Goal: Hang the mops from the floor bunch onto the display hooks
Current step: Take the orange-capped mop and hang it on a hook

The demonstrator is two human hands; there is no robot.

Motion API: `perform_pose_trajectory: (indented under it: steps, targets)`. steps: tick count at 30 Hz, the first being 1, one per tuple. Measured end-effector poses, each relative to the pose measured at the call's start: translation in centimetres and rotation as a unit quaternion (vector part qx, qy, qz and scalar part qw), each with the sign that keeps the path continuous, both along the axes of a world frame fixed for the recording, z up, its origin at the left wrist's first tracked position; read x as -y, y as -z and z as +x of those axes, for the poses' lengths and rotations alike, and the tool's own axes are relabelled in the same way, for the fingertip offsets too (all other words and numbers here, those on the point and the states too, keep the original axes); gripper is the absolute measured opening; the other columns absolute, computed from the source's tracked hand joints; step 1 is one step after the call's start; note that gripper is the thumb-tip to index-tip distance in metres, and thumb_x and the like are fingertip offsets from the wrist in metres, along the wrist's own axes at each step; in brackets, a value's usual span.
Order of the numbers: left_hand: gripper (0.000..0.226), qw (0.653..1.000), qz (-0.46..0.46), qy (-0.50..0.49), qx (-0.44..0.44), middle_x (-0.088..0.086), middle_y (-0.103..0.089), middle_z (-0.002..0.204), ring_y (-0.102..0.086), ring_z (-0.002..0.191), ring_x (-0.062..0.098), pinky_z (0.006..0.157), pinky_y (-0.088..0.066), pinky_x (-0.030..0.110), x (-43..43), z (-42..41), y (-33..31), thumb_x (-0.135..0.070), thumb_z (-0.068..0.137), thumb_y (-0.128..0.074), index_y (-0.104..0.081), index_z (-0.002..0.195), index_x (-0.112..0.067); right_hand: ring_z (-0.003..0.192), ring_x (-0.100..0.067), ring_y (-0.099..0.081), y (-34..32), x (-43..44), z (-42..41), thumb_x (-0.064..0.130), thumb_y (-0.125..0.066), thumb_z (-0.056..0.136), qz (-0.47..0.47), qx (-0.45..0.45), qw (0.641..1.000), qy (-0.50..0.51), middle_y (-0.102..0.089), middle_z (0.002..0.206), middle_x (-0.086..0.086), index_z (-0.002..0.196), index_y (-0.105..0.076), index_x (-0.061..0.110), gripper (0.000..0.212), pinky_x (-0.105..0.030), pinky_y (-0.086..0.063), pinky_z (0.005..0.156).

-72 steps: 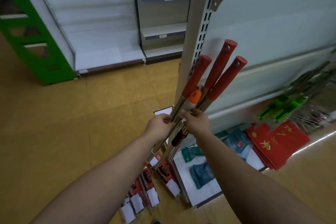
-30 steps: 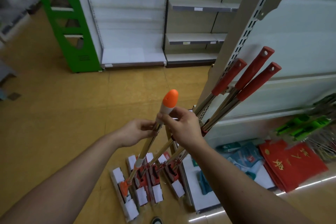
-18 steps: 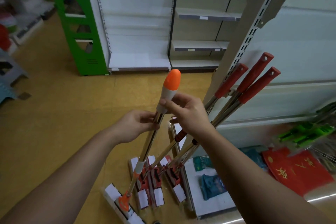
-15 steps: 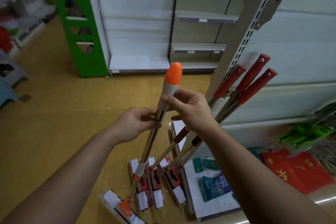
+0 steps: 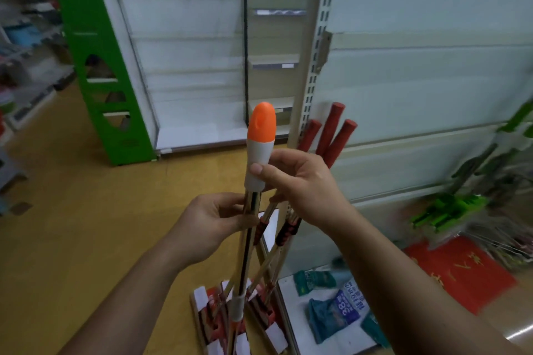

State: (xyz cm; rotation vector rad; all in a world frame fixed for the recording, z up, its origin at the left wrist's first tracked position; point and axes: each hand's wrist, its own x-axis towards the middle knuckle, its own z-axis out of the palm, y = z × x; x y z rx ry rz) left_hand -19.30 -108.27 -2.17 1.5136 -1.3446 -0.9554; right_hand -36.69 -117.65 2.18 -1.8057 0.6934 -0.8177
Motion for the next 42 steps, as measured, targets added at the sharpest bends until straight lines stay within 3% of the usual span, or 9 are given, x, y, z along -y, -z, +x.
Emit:
perform_pose_trajectory:
  steps: [4, 8, 10, 12, 16, 20, 28, 35, 42]
  targets:
    - [0.023, 1.0, -0.019, 0.009, 0.01, -0.009, -0.082, 0.098, -0.075, 0.093, 0.007, 0.072, -0.055, 0.013, -0.7, -5.8, -1.8, -0.014, 0.086, -0.077, -0.079, 0.102, -0.03, 0.081, -0.015, -0.075, -1.5, -1.3, -5.6, 0.033, -0.071, 0.096, -0.01, 0.024, 1.0, 0.014, -0.078, 0.091, 0.001, 0.105, -0.076, 0.023, 0.015, -0.034, -0.06, 0.066]
    - [0.019, 0.999, -0.039, 0.012, 0.017, -0.002, -0.082, 0.098, -0.075, 0.091, 0.026, 0.085, -0.058, 0.045, -1.5, -12.1, -3.4, -0.023, 0.085, -0.077, -0.081, 0.101, -0.033, 0.079, -0.027, -0.074, -3.4, -2.7, -11.7, 0.027, -0.069, 0.098, -0.023, 0.046, 0.998, 0.02, -0.078, 0.089, -0.009, 0.101, -0.075, 0.021, 0.009, -0.041, -0.059, 0.065]
    - [0.021, 0.998, -0.048, 0.016, 0.024, -0.004, -0.081, 0.1, -0.077, 0.092, 0.015, 0.085, -0.058, 0.039, -1.8, -15.1, -4.0, -0.016, 0.089, -0.075, -0.08, 0.104, -0.028, 0.075, -0.023, -0.071, -4.2, -3.4, -14.8, 0.025, -0.068, 0.098, -0.029, 0.049, 0.998, 0.032, -0.077, 0.093, -0.017, 0.104, -0.076, 0.017, 0.013, -0.035, -0.057, 0.064]
    - [0.019, 0.998, -0.054, 0.021, 0.03, 0.001, -0.081, 0.1, -0.077, 0.09, 0.018, 0.081, -0.059, 0.038, -1.8, -18.0, -4.5, -0.015, 0.09, -0.075, -0.079, 0.106, -0.025, 0.074, -0.014, -0.068, -5.0, -4.0, -17.7, 0.023, -0.067, 0.099, -0.033, 0.053, 0.997, 0.04, -0.077, 0.093, -0.018, 0.103, -0.075, 0.016, 0.012, -0.027, -0.054, 0.064]
    - [0.021, 0.996, -0.079, 0.02, 0.027, -0.007, -0.081, 0.097, -0.076, 0.089, 0.005, 0.077, -0.053, 0.021, -1.5, -23.5, -5.8, -0.016, 0.089, -0.076, -0.078, 0.109, -0.025, 0.08, -0.017, -0.069, -7.0, -4.7, -23.0, 0.027, -0.064, 0.101, -0.068, 0.032, 0.994, 0.075, -0.079, 0.096, -0.013, 0.1, -0.075, 0.021, 0.013, -0.047, -0.059, 0.073]
    - [0.022, 0.995, -0.098, 0.028, 0.022, -0.013, -0.081, 0.09, -0.074, 0.078, -0.004, 0.062, -0.05, 0.006, -0.4, -28.6, -7.8, -0.018, 0.088, -0.077, -0.077, 0.108, -0.026, 0.083, -0.017, -0.071, -9.2, -4.5, -27.7, 0.03, -0.062, 0.102, -0.08, 0.026, 0.991, 0.107, -0.078, 0.093, -0.004, 0.099, -0.072, 0.025, 0.011, -0.049, -0.061, 0.078]
    - [0.019, 0.991, -0.123, 0.047, -0.009, -0.012, -0.081, 0.081, -0.073, 0.069, -0.001, 0.061, -0.049, 0.011, 4.2, -36.8, -9.3, -0.016, 0.085, -0.08, -0.077, 0.099, -0.028, 0.079, -0.012, -0.071, -11.8, -2.7, -35.7, 0.028, -0.068, 0.098, -0.086, 0.021, 0.98, 0.175, -0.078, 0.088, 0.0, 0.097, -0.072, 0.025, 0.005, -0.043, -0.06, 0.073]
    - [0.015, 0.988, -0.128, 0.077, -0.048, -0.006, -0.081, 0.077, -0.069, 0.062, -0.001, 0.059, -0.047, 0.01, 10.4, -42.3, -9.2, -0.015, 0.083, -0.082, -0.078, 0.094, -0.025, 0.066, 0.002, -0.07, -12.5, 2.1, -41.0, 0.022, -0.075, 0.093, -0.111, 0.023, 0.973, 0.201, -0.078, 0.083, 0.002, 0.089, -0.071, 0.032, 0.011, -0.013, -0.051, 0.058]
    - [0.011, 0.985, -0.146, 0.078, -0.055, -0.001, -0.08, 0.076, -0.072, 0.067, 0.013, 0.076, -0.058, 0.041, 18.6, -46.0, -9.5, -0.019, 0.079, -0.085, -0.078, 0.082, -0.026, 0.078, -0.006, -0.072, -12.7, 10.3, -44.4, 0.03, -0.07, 0.097, -0.151, 0.001, 0.963, 0.222, -0.078, 0.089, 0.005, 0.095, -0.073, 0.032, 0.004, -0.02, -0.05, 0.067]
